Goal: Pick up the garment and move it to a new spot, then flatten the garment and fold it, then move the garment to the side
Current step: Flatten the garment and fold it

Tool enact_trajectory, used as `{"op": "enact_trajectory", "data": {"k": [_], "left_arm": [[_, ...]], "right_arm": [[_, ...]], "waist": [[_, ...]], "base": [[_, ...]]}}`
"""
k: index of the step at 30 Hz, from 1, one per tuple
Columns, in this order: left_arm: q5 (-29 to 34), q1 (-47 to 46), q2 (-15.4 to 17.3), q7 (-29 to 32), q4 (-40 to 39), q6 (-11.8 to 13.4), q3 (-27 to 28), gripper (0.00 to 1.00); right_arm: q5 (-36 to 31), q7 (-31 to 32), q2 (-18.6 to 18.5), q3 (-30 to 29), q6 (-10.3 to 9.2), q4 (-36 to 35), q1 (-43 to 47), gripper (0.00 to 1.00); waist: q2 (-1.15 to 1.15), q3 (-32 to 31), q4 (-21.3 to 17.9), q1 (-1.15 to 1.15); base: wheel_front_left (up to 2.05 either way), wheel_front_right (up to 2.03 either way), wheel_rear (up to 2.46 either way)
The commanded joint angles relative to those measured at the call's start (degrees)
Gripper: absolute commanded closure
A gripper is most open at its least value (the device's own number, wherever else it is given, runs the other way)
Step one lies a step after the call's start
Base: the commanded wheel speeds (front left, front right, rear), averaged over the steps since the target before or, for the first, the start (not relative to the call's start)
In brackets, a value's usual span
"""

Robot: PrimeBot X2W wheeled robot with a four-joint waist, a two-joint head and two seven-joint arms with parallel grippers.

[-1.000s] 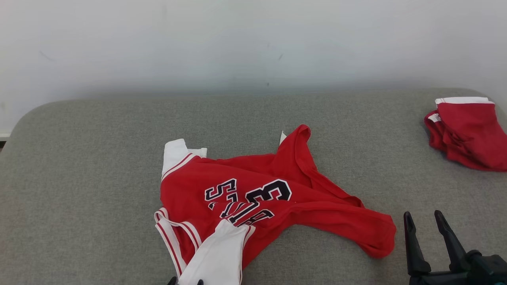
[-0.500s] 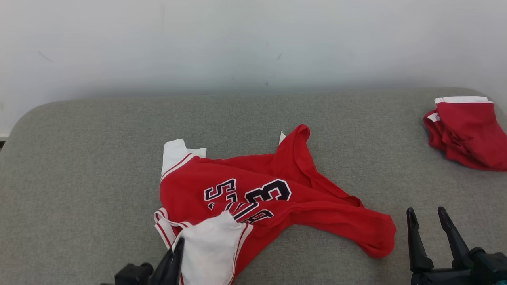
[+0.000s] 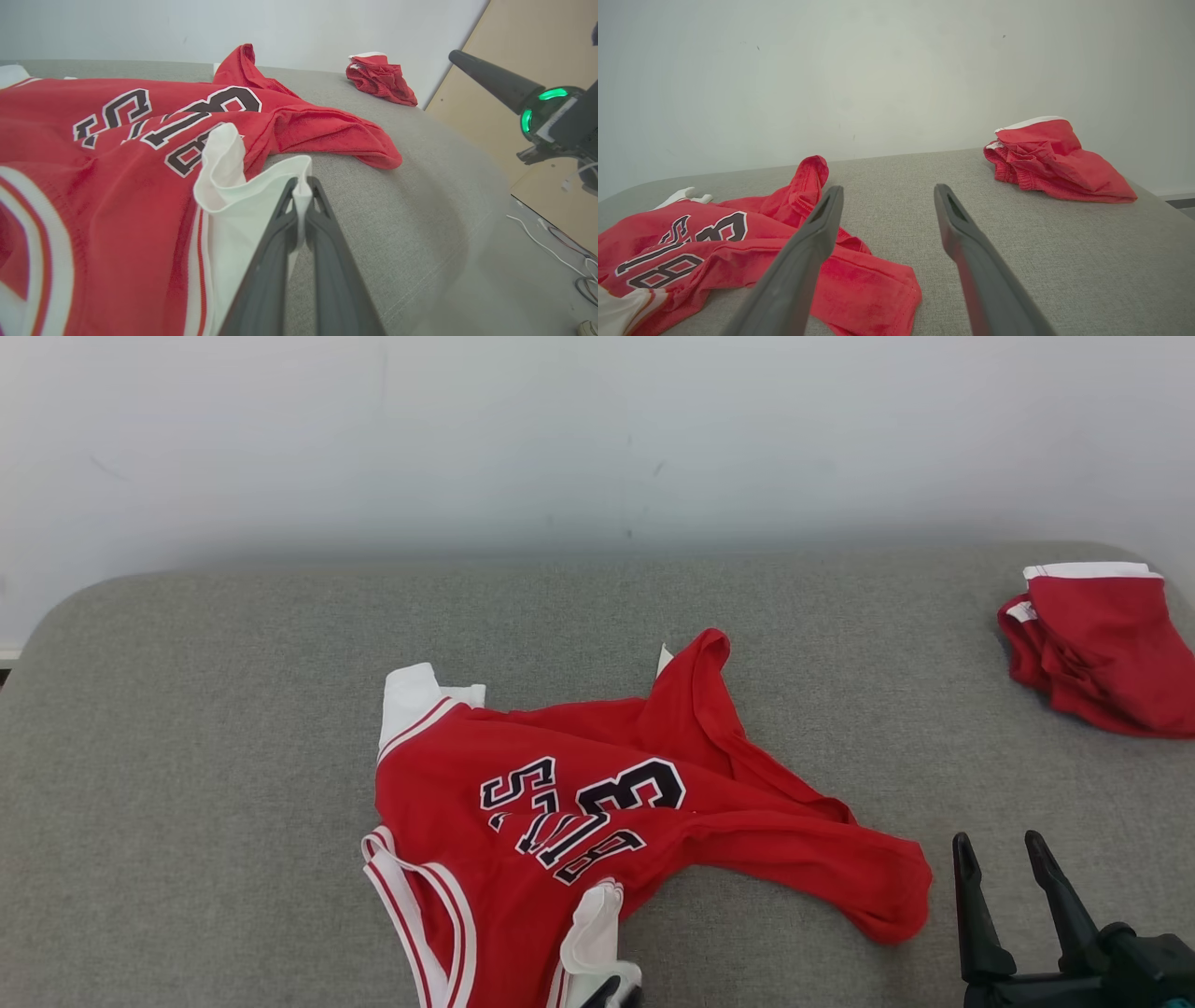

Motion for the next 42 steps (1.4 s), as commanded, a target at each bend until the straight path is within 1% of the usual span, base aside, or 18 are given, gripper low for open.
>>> {"op": "enact_trajectory", "data": {"k": [1,4,7,12,13,16,18,21,23,28,29,33,35,37,42], "left_arm": [[-0.75,0.25,0.0,-0.41,0.13,-0.03,-0.46,0.0],[-1.04,-0.39,0.48,-0.87,-0.47,-0.03,-1.33,0.0],[-1.53,-0.98,1.02,-1.32,-2.77,0.02,0.19,0.0],[-1.65,-2.69,3.67,-1.37,-6.06,0.76,7.51,0.0],[-2.85,-3.13,3.7,-1.38,-6.71,0.72,9.47,0.0],[-2.33,-5.29,6.74,-1.4,-6.77,1.1,14.92,0.0],[-2.77,-6.76,7.84,-1.4,-5.81,1.37,17.65,0.0],[-4.16,-9.68,10.35,-1.07,-3.18,1.34,20.58,0.0],[-4.98,-12.76,12.92,1.01,0.24,1.02,21.74,0.0],[-6.92,-17.11,15.77,5.63,3.63,0.52,22.29,0.0],[-6.92,-17.11,15.77,5.63,3.63,0.52,22.29,0.0],[-9.18,-20.27,17.44,9.31,6.18,0.33,22.27,0.0],[-11.22,-21.68,17.89,11.15,7.42,0.13,22.03,0.0],[-12.38,-22.9,18.96,13.45,9.03,-0.04,21.18,0.0],[-16.84,-25.06,20.18,19.54,11.74,-0.02,17.36,0.0]], "right_arm": [[0.49,0.01,-0.13,-0.09,-0.16,0.02,0.06,0.0],[0.5,0.01,-0.28,-0.36,-0.16,0.29,0.4,0.0],[0.51,0.01,-0.28,-0.53,-0.16,0.56,0.84,0.0],[0.43,0.02,0.05,-0.22,-0.16,0.84,0.74,0.0],[0.42,0.01,0.11,-0.03,-0.16,0.93,0.55,0.0],[0.61,0.02,0.15,0.5,-0.16,1.27,-0.11,0.0],[0.77,0.01,0.32,0.57,-0.16,1.55,-0.53,0.0],[0.93,0.01,0.46,0.68,-0.16,1.84,-1.21,0.0],[1.11,0.01,0.67,0.71,-0.16,1.96,-1.9,0.0],[1.06,0.01,1.32,0.27,-0.16,2.26,-3.29,0.0],[1.06,0.01,1.32,0.27,-0.16,2.26,-3.29,0.0],[0.88,0.01,1.77,0.31,-0.16,2.54,-4.34,0.0],[0.78,0.01,2.0,0.32,-0.16,2.72,-4.91,0.0],[0.7,0.01,2.16,0.45,-0.16,2.96,-5.5,0.0],[0.51,0.01,2.34,0.43,-0.16,3.37,-6.58,0.0]], "waist": [[0.0,-0.11,-0.06,0.0],[0.0,-0.36,-0.05,0.0],[0.0,-0.76,0.05,0.0],[0.0,-1.09,-0.12,0.0],[0.0,-1.05,-0.27,0.0],[0.0,-0.81,-1.03,0.0],[0.0,-0.51,-1.59,0.0],[0.0,0.25,-2.46,0.0],[0.0,1.55,-3.45,0.0],[0.0,4.05,-5.05,0.0],[0.0,4.05,-5.05,0.0],[0.0,5.91,-6.28,0.0],[0.0,6.62,-6.79,0.0],[0.0,7.21,-7.37,0.0],[0.0,8.21,-8.59,0.0]], "base": [[0.0,0.0,0.0],[0.0,0.0,0.0],[0.0,0.0,0.0],[0.0,0.0,0.0],[0.0,0.0,0.0],[0.0,0.0,0.0],[0.0,0.0,0.0],[0.0,0.0,0.0],[0.0,0.0,0.0],[0.0,0.0,0.0],[0.0,0.0,0.0],[0.0,0.0,0.0],[0.0,0.0,0.0],[0.0,0.0,0.0],[0.0,0.0,0.0]]}}
